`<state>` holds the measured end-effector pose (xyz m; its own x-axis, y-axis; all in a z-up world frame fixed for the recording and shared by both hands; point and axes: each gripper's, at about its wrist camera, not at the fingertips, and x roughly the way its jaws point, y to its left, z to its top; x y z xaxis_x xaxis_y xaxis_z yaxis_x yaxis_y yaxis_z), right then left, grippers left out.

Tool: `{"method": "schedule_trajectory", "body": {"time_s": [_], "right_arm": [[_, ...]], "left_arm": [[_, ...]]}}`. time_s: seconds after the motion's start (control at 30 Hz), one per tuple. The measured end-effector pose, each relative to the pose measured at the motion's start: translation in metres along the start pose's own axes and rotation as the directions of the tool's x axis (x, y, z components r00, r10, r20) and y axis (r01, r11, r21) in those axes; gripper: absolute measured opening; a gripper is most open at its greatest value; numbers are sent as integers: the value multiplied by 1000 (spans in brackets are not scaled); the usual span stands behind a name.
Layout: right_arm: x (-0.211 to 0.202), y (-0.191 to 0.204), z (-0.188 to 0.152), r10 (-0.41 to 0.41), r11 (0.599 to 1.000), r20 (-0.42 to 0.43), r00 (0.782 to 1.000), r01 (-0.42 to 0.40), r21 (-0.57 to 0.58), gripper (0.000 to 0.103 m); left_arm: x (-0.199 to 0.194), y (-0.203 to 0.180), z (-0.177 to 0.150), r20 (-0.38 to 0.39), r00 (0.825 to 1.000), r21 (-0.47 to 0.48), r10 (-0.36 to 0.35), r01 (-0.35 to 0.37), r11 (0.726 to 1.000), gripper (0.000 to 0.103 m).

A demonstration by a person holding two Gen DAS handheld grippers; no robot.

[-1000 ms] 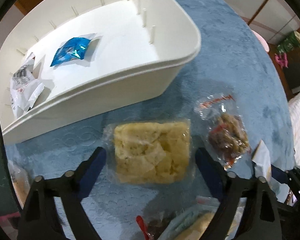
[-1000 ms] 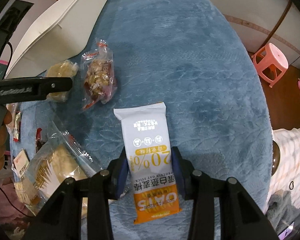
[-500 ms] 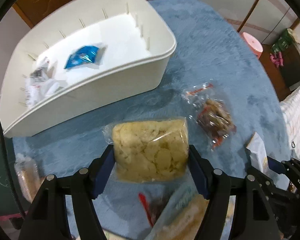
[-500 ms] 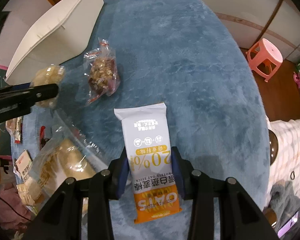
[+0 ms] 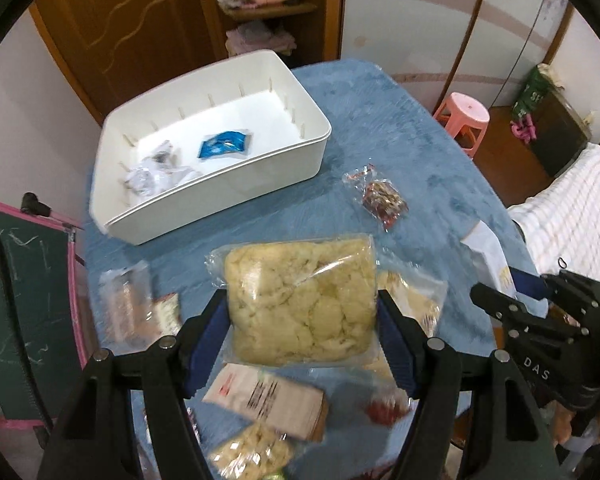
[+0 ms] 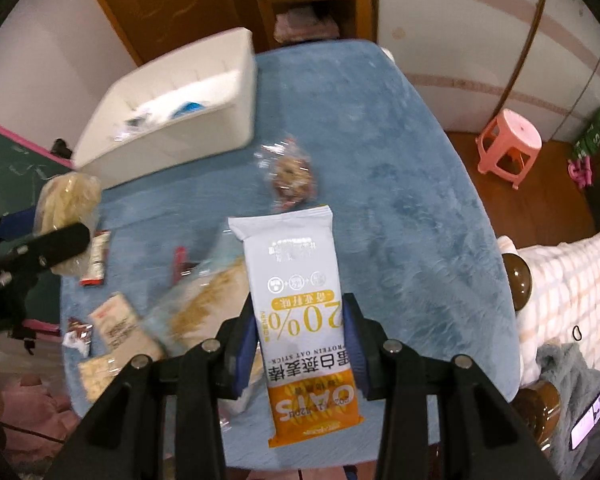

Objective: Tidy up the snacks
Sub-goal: 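Grasp the clear cracker bag with left tool while right tool grasps orange oat bar, then lift both snacks into the white bin and open both tools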

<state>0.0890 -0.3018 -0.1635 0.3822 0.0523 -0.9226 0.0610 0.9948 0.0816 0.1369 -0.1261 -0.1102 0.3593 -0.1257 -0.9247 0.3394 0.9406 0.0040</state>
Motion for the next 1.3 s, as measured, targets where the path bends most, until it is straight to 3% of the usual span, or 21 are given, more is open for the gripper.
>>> {"method": "schedule_trajectory", "body": {"time_s": [0.3, 0.57, 0.8, 1.03, 1.3], "right_arm": [[-62, 64, -24, 14, 993, 107, 994, -1, -117, 40], [-104, 105, -4, 55, 981, 218, 974, -13, -191, 40], [-134, 120, 49, 74, 980, 320, 944, -9, -200, 40], [-134, 126, 121, 89, 969, 396, 914, 13, -248, 40], [-80, 132, 210, 175, 958, 332, 927, -83, -274, 40]], "left_arm": [[-77, 35, -57, 114, 993, -38, -34, 38, 999, 70], [-119, 73, -55, 214, 977, -84, -25, 44, 995, 70], [-141, 98, -10, 300, 954, -117, 17, 19, 993, 70], [-126, 114, 59, 320, 945, -168, 71, -17, 986, 70], [-69, 144, 137, 269, 948, -244, 171, -104, 964, 70]]}}
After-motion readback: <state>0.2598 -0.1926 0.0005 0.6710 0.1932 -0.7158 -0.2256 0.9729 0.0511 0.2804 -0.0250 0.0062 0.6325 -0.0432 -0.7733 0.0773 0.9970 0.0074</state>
